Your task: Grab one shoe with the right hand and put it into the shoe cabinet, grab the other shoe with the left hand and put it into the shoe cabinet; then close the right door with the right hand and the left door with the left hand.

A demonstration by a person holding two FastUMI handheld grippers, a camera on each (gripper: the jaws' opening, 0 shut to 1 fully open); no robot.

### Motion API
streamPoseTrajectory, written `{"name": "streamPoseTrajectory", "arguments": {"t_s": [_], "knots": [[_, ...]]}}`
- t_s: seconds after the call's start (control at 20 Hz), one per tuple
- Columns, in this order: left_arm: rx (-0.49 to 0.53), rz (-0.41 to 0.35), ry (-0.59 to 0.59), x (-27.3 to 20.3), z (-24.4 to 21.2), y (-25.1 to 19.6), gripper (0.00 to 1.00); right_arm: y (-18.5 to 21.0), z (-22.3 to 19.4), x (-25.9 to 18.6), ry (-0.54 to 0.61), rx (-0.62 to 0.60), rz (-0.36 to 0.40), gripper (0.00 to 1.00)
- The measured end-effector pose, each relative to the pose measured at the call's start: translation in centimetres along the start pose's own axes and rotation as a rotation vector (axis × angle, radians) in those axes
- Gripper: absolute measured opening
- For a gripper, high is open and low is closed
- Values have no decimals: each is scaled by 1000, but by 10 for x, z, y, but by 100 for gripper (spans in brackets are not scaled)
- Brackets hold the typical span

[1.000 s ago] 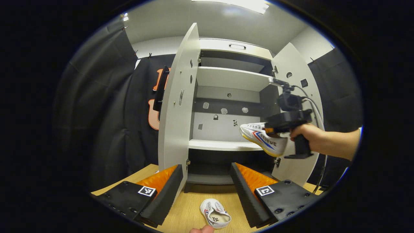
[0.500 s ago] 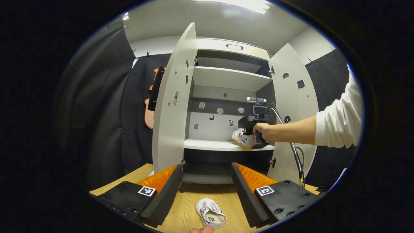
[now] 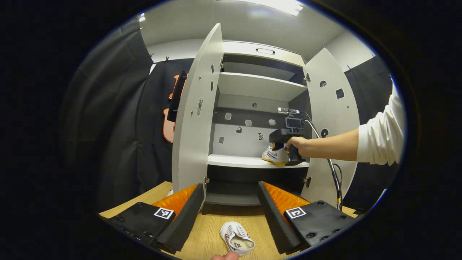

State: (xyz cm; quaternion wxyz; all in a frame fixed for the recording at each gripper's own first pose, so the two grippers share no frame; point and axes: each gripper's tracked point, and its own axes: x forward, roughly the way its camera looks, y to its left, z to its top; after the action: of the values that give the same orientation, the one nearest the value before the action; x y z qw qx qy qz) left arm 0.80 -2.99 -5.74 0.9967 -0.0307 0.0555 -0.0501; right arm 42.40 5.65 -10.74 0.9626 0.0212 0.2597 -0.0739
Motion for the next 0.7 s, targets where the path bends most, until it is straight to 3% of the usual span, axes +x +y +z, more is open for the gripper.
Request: {"name": "streamPoseTrajectory", "arguments": {"t_s": [0.1,0.2,0.3,0.5,0.7], "knots": [[-12,-5,-6,2,2,-3,96,-5,7,-17,-37,-8,32,56],[-22,-6,-12,4,2,-6,96,-9,17,-38,-93,26,67,85],[-30,-8,-9,8,2,-9,96,-9,24,-66,-145,22,111,92],[-19,16,-13,10,4,-12,96,-2,33,-136,-264,-58,202,92],[-1,71,-26,9,9,-12,100,-7,32,-211,-394,-57,267,93]]}}
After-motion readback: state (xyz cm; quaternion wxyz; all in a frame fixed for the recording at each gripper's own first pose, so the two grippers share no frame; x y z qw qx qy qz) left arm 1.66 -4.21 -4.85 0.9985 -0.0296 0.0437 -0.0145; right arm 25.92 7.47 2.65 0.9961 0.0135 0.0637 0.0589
